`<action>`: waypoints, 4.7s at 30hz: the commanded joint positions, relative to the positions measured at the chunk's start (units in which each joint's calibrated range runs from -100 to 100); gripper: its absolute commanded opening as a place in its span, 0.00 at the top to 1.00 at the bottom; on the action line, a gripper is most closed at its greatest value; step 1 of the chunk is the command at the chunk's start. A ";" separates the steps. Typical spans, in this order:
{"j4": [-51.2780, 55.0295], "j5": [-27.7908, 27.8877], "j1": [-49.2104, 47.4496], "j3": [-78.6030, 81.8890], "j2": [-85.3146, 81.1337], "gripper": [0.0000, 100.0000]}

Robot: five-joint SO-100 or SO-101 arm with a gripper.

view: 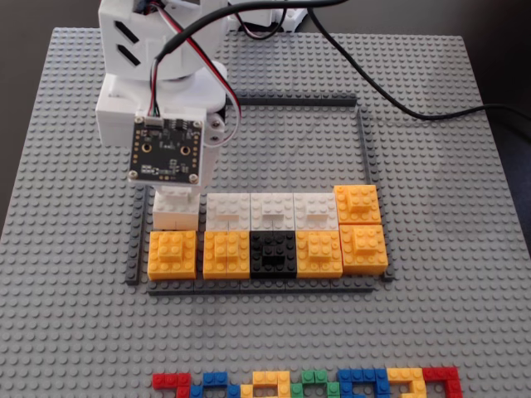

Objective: Grab the cube and place it into the grid

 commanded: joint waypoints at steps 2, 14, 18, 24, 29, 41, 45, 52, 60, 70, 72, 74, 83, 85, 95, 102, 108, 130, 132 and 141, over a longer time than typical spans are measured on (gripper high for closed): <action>-0.52 -0.29 -0.89 -6.01 -0.16 1.00; -1.10 -0.49 -1.33 -6.55 1.21 1.00; -1.25 -0.39 -1.11 -6.83 1.56 1.00; -1.98 -0.93 -0.81 -6.83 1.90 0.96; -2.28 -1.03 -0.59 -6.83 1.99 0.93; -2.18 -0.98 -0.37 -6.46 1.90 0.85; -2.18 -1.03 -0.37 -6.37 1.81 0.84; -2.18 -1.07 -0.37 -6.28 1.73 0.84; -2.13 -1.07 -0.37 -6.19 1.64 0.84; -2.13 -1.12 -0.22 -6.64 1.38 0.85; -1.93 -1.32 -0.22 -7.28 1.13 0.85; -1.79 -1.51 -0.22 -8.09 0.87 0.86; -0.81 -2.00 -0.30 -10.81 -0.51 0.86; -0.03 -2.10 -0.22 -11.90 -1.37 0.86; 5.35 -3.22 -0.96 -13.17 -13.92 0.91; 9.40 -4.74 -2.73 -10.18 -25.27 1.00; 13.80 -5.86 -5.53 -8.73 -35.93 1.00; 19.12 -11.04 -16.06 15.47 -81.51 1.00; 18.49 -11.33 -15.99 19.45 -85.55 1.00; 14.29 -11.04 -15.40 36.04 -95.87 1.00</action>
